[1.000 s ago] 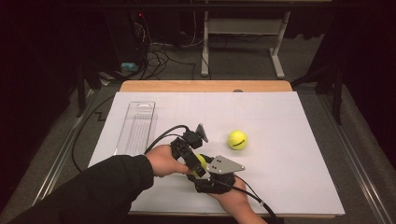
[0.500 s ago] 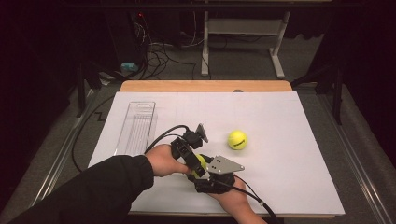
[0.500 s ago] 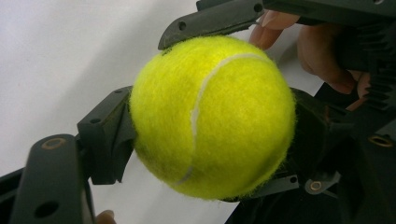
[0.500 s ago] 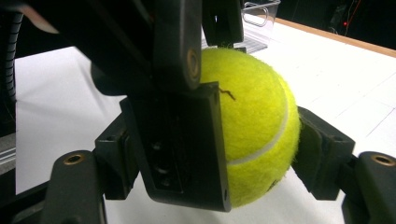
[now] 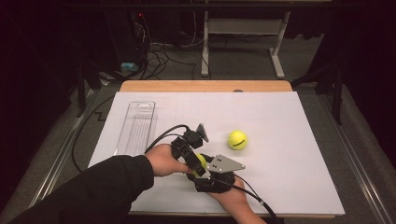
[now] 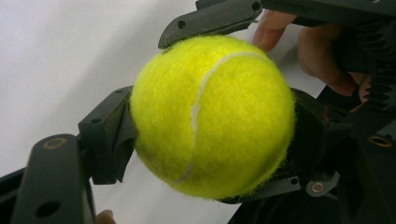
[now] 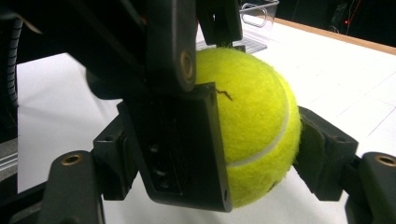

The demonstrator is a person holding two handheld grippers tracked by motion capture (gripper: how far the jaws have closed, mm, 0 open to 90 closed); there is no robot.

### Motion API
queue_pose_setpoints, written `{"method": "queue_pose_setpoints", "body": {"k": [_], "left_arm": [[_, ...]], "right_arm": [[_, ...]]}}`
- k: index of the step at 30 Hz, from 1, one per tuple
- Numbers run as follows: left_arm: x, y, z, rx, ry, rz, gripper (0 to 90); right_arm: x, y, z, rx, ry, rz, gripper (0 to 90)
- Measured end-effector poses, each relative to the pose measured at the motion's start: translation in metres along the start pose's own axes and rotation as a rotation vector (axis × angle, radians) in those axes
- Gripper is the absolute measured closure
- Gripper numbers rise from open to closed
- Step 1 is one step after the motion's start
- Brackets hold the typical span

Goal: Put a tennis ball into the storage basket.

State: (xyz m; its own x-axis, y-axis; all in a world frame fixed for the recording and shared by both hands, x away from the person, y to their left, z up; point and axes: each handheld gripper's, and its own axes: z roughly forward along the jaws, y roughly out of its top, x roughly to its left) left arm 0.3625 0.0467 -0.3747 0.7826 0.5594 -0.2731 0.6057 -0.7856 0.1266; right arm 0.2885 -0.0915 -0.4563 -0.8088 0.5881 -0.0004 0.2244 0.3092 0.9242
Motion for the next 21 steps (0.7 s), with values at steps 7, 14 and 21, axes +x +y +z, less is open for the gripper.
{"method": "queue_pose_setpoints", "body": {"k": [7,14,21], "left_arm": [[0.0,-0.0001,0.0013,-0.009,0.002,0.002,26.0],[0.0009,-0.0004,-0.0003,-0.013,0.004,-0.008,26.0],[0.0015,-0.0012,-0.0011,-0.015,0.008,-0.011,26.0]], "right_arm": [[-0.0001,0.0,0.0001,0.005,0.0,-0.013,25.2],[-0.0001,-0.0009,0.0014,0.016,-0.002,-0.007,21.4],[-0.0006,-0.0014,0.003,0.021,0.005,0.004,16.4]]}}
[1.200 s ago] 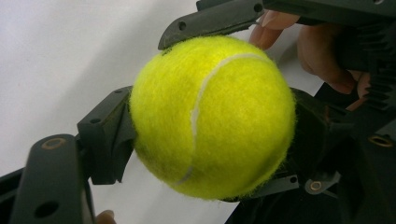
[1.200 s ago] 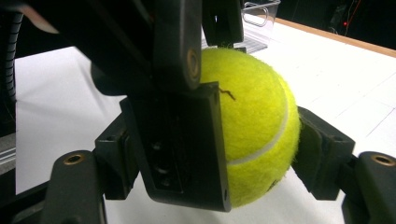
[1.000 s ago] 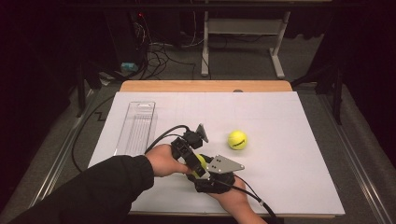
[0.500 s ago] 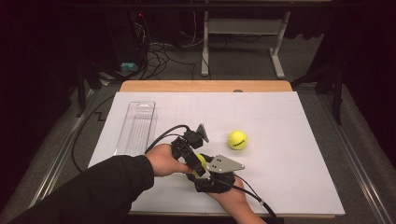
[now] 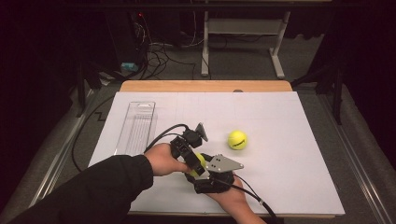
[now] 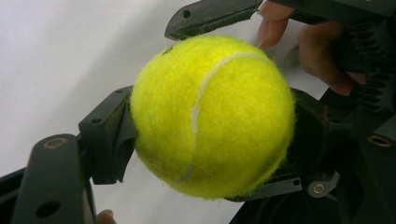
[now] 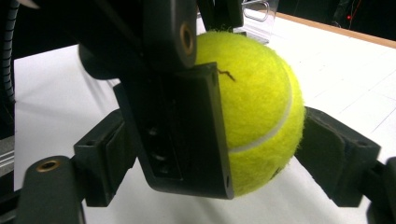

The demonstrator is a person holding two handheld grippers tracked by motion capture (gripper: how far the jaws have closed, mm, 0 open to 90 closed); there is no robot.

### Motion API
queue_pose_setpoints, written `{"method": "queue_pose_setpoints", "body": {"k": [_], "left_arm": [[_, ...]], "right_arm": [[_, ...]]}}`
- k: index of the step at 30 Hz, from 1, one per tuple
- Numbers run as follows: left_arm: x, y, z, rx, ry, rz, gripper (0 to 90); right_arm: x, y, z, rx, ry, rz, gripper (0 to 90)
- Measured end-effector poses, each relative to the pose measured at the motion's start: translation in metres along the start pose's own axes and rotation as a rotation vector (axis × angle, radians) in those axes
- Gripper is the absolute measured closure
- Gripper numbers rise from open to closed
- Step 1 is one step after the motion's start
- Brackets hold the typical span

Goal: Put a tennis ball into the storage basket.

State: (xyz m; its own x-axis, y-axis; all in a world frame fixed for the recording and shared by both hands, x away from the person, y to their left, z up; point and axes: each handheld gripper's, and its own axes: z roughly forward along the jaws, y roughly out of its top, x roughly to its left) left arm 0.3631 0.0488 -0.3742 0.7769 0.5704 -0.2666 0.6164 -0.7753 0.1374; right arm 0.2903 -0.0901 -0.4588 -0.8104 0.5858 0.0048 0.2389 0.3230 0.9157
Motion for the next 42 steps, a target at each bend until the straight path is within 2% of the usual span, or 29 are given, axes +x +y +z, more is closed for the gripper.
{"method": "queue_pose_setpoints", "body": {"k": [12,20,26,32,42], "left_arm": [[0.0,0.0,-0.001,0.012,0.009,0.002,26.1],[0.001,-0.002,-0.003,0.007,0.014,0.0,26.1],[0.003,-0.003,-0.005,0.004,0.015,-0.004,26.1],[0.006,-0.006,-0.007,0.002,0.039,-0.011,26.0],[0.014,-0.01,-0.007,0.013,0.051,-0.026,26.0]], "right_arm": [[-0.001,0.0,0.0,-0.005,0.009,0.022,8.0],[-0.001,0.0,0.002,-0.015,0.012,0.015,0.2],[-0.001,0.0,0.001,-0.026,0.013,0.022,0.0],[-0.001,0.0,0.0,-0.028,0.01,0.008,0.0],[-0.005,-0.003,-0.007,-0.013,-0.006,0.005,0.0]]}}
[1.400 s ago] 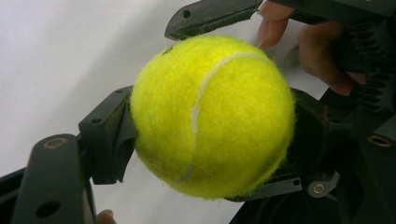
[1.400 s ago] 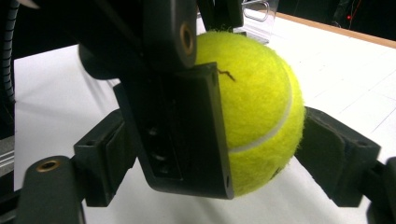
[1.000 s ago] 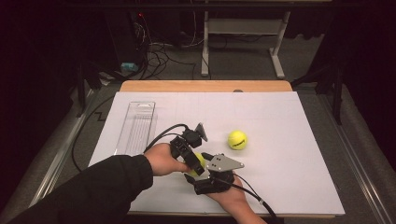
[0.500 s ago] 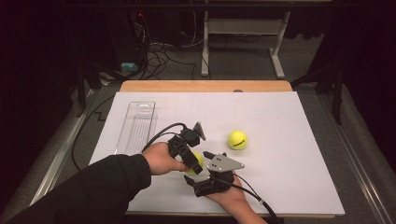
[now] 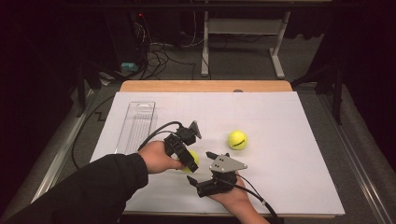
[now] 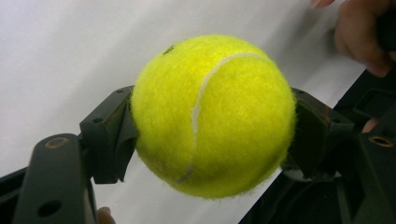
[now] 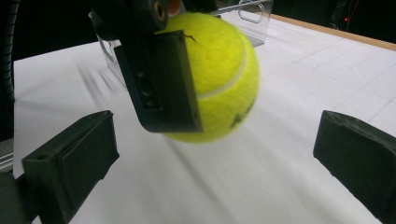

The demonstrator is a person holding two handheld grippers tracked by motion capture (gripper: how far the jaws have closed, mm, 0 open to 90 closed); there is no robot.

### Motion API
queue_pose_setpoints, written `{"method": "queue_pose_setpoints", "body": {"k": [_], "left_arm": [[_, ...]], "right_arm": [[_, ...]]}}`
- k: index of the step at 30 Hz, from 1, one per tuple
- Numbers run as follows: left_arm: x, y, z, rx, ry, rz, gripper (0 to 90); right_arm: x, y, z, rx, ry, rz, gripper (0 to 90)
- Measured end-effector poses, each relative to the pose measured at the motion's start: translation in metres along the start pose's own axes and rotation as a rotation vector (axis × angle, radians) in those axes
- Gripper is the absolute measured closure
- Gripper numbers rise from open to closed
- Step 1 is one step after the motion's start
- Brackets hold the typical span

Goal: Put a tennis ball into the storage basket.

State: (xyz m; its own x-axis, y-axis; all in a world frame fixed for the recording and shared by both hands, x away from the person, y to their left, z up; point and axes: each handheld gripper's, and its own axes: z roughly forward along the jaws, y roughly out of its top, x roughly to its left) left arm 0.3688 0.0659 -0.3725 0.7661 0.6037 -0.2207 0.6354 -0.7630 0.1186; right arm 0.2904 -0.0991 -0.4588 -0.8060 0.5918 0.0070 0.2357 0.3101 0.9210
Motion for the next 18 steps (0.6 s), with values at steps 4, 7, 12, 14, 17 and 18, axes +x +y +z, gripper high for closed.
{"method": "queue_pose_setpoints", "body": {"k": [4,7,12,14,17,18], "left_arm": [[0.003,-0.002,0.001,0.009,0.001,-0.004,26.0],[0.006,-0.003,0.001,0.013,0.001,-0.011,26.0],[0.01,-0.006,0.002,0.019,0.006,-0.019,26.0],[0.012,-0.008,0.002,0.023,0.006,-0.021,26.0],[0.014,-0.01,0.002,0.021,0.008,-0.031,26.0],[0.015,-0.011,0.002,0.024,0.009,-0.029,26.0]], "right_arm": [[-0.004,-0.002,-0.005,0.005,-0.004,-0.004,0.0],[-0.008,-0.004,-0.008,0.0,-0.016,0.002,0.0],[-0.012,-0.009,-0.015,0.001,-0.036,0.007,0.0],[-0.014,-0.01,-0.017,0.0,-0.044,0.014,0.0],[-0.018,-0.012,-0.021,-0.001,-0.057,0.015,0.0],[-0.019,-0.012,-0.022,0.0,-0.059,0.016,0.0]]}}
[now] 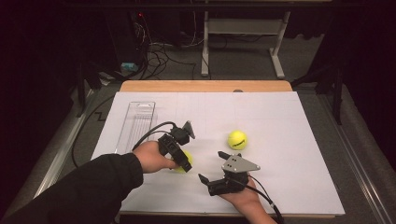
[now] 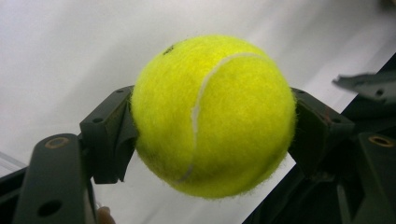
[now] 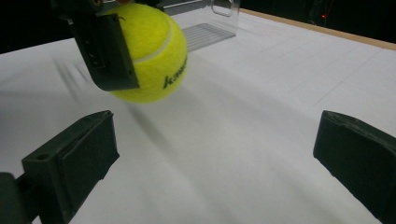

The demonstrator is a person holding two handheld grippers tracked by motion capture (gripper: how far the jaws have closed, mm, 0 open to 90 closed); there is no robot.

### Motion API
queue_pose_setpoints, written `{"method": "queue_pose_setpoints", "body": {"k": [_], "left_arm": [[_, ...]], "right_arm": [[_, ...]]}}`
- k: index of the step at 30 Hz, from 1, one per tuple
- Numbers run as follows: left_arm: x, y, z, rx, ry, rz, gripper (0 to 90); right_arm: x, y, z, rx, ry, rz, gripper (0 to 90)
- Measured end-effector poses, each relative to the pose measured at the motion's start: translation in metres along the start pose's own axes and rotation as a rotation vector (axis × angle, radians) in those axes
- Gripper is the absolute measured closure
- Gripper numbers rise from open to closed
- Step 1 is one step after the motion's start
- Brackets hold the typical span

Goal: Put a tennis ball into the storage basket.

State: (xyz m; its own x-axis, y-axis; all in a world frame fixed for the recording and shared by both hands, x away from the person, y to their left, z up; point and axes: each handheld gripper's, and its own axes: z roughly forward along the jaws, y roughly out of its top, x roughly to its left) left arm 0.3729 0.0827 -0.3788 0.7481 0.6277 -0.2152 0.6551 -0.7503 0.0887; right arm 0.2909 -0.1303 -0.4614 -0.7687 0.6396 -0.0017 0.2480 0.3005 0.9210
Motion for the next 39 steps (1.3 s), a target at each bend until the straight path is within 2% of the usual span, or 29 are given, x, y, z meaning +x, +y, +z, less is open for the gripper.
{"method": "queue_pose_setpoints", "body": {"k": [1,17,29,39], "left_arm": [[0.0,-0.001,0.001,-0.01,0.0,-0.012,26.0],[0.01,-0.009,0.001,-0.004,0.005,-0.033,26.0],[0.011,-0.01,0.001,0.006,0.008,-0.029,26.0],[0.015,-0.014,0.001,0.008,0.009,-0.047,26.0]], "right_arm": [[-0.001,-0.001,-0.001,-0.002,-0.007,0.006,0.0],[-0.027,-0.011,-0.031,-0.008,-0.092,0.028,0.0],[-0.047,-0.025,-0.058,-0.016,-0.169,0.058,0.0],[-0.061,-0.036,-0.083,-0.029,-0.231,0.087,0.0]]}}
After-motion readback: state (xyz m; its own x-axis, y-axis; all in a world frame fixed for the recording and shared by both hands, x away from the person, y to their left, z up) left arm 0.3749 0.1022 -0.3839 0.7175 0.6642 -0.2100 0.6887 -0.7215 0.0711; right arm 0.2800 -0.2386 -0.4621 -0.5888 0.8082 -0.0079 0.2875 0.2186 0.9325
